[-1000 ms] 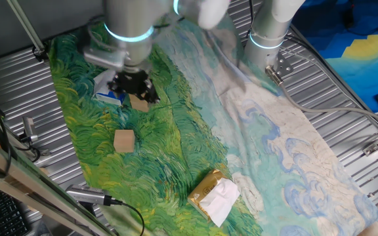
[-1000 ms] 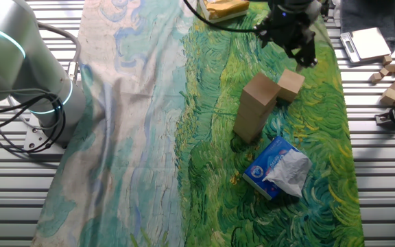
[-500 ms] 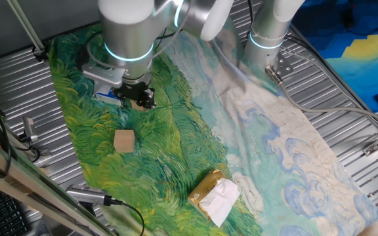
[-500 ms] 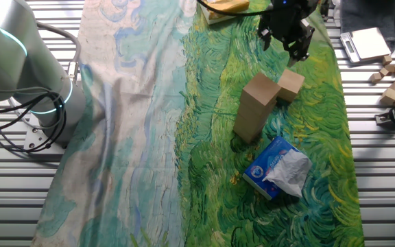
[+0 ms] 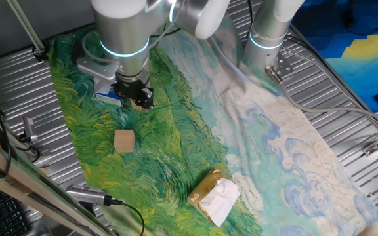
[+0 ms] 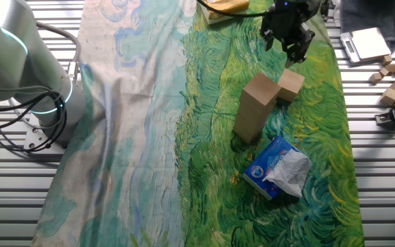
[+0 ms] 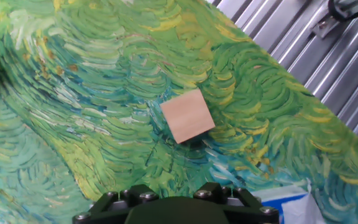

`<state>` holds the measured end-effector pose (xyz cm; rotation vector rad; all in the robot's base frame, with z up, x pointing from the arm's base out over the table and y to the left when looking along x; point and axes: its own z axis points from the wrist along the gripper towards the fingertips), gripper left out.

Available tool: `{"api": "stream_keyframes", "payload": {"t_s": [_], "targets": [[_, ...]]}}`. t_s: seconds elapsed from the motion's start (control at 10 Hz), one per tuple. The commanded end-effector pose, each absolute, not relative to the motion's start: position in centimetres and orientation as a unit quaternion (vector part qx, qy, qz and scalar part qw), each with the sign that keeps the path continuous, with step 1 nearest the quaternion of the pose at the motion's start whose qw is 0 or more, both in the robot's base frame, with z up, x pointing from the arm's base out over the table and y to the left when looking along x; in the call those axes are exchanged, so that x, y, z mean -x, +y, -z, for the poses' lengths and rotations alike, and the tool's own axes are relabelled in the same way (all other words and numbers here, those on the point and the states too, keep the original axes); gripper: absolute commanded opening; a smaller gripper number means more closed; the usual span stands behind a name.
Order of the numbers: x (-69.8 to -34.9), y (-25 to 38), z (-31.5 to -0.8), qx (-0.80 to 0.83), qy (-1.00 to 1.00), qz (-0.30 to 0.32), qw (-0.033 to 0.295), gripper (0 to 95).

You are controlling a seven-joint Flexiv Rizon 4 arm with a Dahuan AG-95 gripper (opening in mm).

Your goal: Stack the blocks in a vertical line of five

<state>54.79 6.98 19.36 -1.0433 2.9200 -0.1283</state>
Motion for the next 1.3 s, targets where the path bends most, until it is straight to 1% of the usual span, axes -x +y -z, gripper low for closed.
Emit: {"api": "stream_keyframes", "payload": {"t_s": [0.1,0.4,0.6,0.7,1.2,1.3], "targets": [[-54.8,7.1,-19.4,0.345,0.937,0.052,0.007,57.0],[-55.9,7.6,-19.7,0.347,0.936,0.053,0.003,57.0],[-57.7,7.1,-18.4,0.359,0.932,0.050,0.009,57.0],[-57.9,7.2,-18.1,0.348,0.937,0.042,0.008,76.0],[-58.0,7.5,-18.4,0.369,0.928,0.048,0.008,76.0],[-58.0,7.5,-18.4,0.378,0.925,0.045,0.008,57.0]]}}
